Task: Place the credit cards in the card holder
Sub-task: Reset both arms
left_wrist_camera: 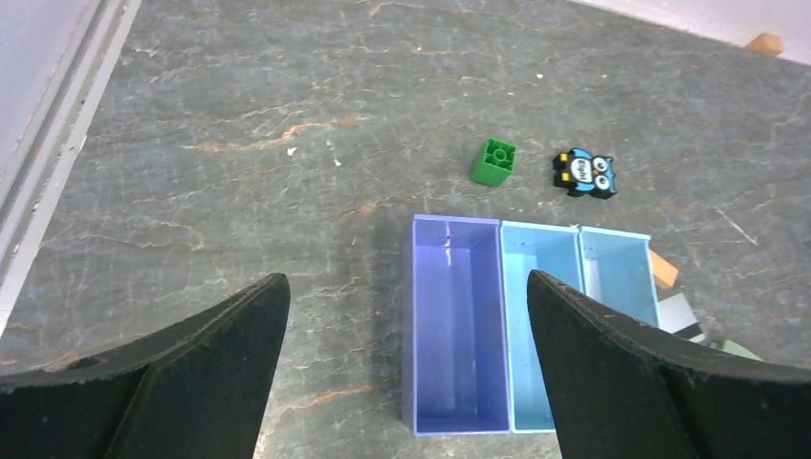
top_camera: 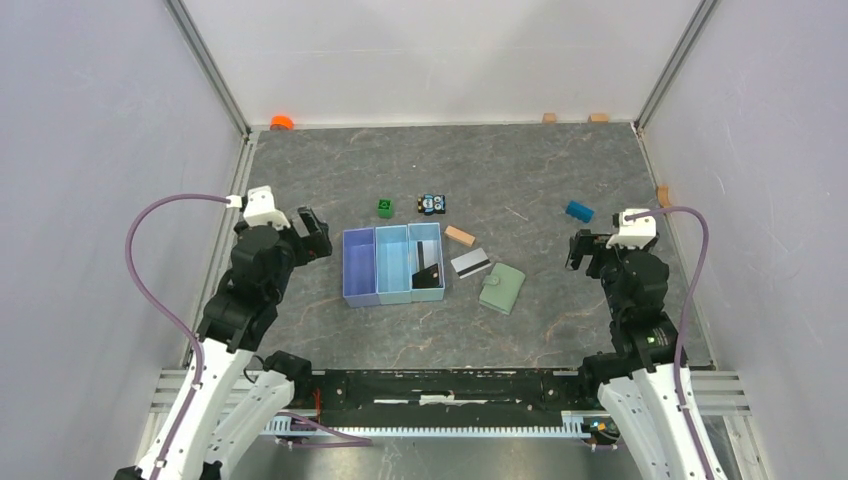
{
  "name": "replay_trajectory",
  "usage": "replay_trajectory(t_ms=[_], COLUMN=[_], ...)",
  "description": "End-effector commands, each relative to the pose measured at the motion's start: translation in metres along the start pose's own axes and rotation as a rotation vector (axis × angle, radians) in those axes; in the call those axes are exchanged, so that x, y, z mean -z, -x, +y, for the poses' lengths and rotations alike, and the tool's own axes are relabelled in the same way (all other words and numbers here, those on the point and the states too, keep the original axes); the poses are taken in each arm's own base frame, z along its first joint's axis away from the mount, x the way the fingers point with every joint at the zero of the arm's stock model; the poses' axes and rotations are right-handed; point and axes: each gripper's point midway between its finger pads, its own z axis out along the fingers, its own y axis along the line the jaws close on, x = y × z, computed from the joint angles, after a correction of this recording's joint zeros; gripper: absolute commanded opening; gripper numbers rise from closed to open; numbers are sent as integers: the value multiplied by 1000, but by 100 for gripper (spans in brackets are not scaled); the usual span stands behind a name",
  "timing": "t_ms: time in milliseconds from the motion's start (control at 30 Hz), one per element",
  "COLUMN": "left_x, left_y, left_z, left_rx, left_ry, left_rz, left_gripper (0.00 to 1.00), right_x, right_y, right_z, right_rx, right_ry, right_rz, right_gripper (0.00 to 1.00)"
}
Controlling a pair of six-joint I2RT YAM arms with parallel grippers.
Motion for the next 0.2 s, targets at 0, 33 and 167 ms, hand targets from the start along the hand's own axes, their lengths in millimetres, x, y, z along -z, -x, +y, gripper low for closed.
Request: replay_trajectory(t_ms=[0, 33, 167], left_x=[-2, -2, -4], left_y=[1, 0, 0], left_z=[14, 13, 12], left_rx=[-51, -59, -64], left_ry=[69, 61, 64], left_rz=[-15, -9, -2], left_gripper=[100, 100, 100], right_x=[-3, -4, -3], right_y=[6, 5, 6], right_z=[-5, -5, -5], right_rx=[10, 11, 11], right_ry=[-26, -26, -26], right_rz=[-28, -24, -28], right_gripper=[98, 98, 98])
